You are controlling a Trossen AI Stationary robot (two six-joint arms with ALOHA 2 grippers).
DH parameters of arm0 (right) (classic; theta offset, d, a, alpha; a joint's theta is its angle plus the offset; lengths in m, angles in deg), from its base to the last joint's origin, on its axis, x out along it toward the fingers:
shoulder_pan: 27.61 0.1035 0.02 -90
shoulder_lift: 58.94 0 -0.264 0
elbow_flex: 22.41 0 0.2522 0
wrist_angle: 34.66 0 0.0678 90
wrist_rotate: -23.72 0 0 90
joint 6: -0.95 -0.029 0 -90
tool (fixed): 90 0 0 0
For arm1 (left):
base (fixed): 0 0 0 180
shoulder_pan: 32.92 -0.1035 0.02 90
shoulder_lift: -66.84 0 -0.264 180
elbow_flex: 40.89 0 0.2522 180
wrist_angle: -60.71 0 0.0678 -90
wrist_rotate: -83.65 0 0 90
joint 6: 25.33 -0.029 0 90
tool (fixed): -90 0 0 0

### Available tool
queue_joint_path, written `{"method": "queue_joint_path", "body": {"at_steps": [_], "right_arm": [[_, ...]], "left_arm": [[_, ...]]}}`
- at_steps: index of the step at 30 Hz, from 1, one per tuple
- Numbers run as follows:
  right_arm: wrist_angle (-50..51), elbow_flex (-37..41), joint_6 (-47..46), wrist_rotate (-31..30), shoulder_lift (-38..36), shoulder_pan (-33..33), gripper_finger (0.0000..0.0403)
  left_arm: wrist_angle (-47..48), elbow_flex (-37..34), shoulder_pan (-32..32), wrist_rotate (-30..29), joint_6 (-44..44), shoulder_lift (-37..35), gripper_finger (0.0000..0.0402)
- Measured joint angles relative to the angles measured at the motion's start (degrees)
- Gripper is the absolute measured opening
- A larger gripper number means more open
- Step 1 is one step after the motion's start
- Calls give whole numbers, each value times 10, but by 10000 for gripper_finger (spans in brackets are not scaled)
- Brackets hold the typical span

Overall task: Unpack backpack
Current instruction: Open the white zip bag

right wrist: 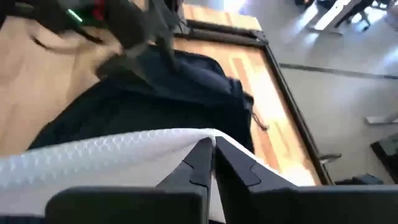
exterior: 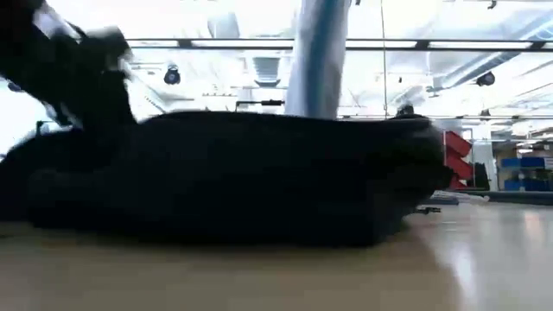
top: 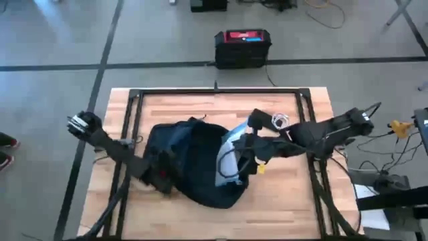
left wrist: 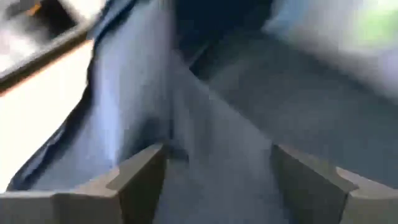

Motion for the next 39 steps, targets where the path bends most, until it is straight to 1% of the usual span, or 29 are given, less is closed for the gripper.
{"method": "queue_joint_path", "body": {"at_steps": [3, 4, 6, 8, 11, 14, 17, 19, 21, 23, 24, 25, 27, 28, 29, 31, 33, 36, 39], "right_arm": [[-5, -13, 12, -15, -7, -3, 0], [-5, -15, 16, -17, -11, -3, 0], [-5, -19, 20, -22, -15, -3, 0], [-5, -21, 13, -30, -19, 1, 0], [-3, -17, -8, -31, -21, 15, 0], [34, 4, -63, -35, -20, 42, 0], [54, 51, -140, -39, -7, 70, 0], [57, 91, -192, -42, 1, 86, 0], [56, 128, -240, -42, 12, 93, 0], [56, 165, -290, -41, 24, 98, 0], [56, 180, -314, -41, 30, 98, 0], [54, 194, -335, -41, 36, 98, 0], [48, 219, -372, -41, 47, 98, 0], [43, 227, -385, -41, 53, 98, 0], [37, 235, -396, -41, 60, 98, 0], [24, 245, -400, -40, 71, 97, 0], [2, 247, -400, -40, 79, 93, 0], [-9, 238, -402, -35, 84, 86, 0], [-15, 221, -406, -25, 82, 77, 0]], "left_arm": [[56, -17, -83, 58, -26, -9, 272], [75, -19, -104, 68, -31, -14, 272], [108, -19, -123, 68, -32, -28, 272], [121, -18, -125, 61, -36, -41, 272], [112, -13, -115, 47, -45, -65, 272], [110, -13, -101, 31, -39, -81, 272], [81, -13, -73, -21, -45, -98, 272], [17, -13, -35, -73, -86, -107, 272], [-87, -13, 12, -142, -152, -114, 272], [-244, -16, 67, -218, -238, -109, 272], [-327, -19, 95, -247, -301, -101, 272], [-410, -19, 121, -264, -373, -88, 273], [-575, -18, 163, -265, -515, -54, 273], [-654, -16, 180, -263, -569, -31, 273], [-727, -11, 193, -261, -615, -5, 272], [-830, 9, 201, -254, -681, 56, 272], [-863, 42, 197, -250, -710, 120, 272], [-850, 113, 179, -249, -720, 212, 273], [-828, 191, 166, -248, -752, 287, 272]]}}
